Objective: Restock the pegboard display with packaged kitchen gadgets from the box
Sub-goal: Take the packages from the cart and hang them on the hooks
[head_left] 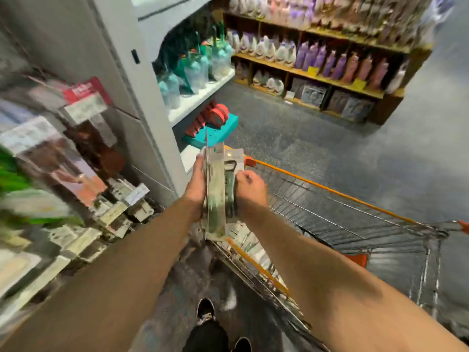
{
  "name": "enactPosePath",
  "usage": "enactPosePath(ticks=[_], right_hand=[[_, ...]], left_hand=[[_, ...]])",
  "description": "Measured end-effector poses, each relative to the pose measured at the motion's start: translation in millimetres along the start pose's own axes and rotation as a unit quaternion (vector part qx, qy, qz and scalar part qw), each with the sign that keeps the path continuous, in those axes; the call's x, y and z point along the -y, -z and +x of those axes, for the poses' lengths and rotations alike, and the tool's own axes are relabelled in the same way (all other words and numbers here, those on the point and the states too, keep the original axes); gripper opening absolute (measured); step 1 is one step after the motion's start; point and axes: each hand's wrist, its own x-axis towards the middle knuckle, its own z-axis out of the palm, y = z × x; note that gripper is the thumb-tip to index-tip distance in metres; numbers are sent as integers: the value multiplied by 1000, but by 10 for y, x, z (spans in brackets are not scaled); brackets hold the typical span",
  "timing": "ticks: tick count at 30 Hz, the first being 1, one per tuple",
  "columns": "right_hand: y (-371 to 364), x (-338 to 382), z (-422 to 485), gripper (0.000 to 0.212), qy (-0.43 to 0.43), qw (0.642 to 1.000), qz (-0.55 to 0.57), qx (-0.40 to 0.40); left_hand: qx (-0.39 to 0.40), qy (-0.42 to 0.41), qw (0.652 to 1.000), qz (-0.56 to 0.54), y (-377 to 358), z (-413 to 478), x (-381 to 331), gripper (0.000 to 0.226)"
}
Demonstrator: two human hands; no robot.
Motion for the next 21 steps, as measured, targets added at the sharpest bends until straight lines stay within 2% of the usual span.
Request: enactPosePath(ticks=[2, 4, 9, 13, 15, 19, 21], right_hand=[[-218, 194, -144, 25, 53, 998, 5, 13], [-425, 333, -240, 29, 78, 997, 12, 22], [-987, 943, -825, 24, 132, 985, 15, 107], [-1532, 1312, -1366, 22, 172, 972, 21, 160], [-1766, 1437, -1639, 21, 187, 965, 31, 180], [-2228, 1734, -2188, 18, 225, 950, 44, 209], [-2418, 1883, -2423, 20, 250, 940, 43, 226]], left_hand=[[-3, -16, 999, -36, 253, -96, -157, 95], [-19, -26, 999, -15, 444, -261, -340, 100], [-182, -109, 977, -11, 1188, -810, -908, 104], [-217, -154, 964, -22, 2014, -929, -1208, 122], [-196, -164, 966, -26, 2177, -1346, -1377, 114], [-174, -218, 959, -58, 2374, -2298, -1778, 85], [-159, -241, 953, -89, 2564, -2558, -1901, 83]])
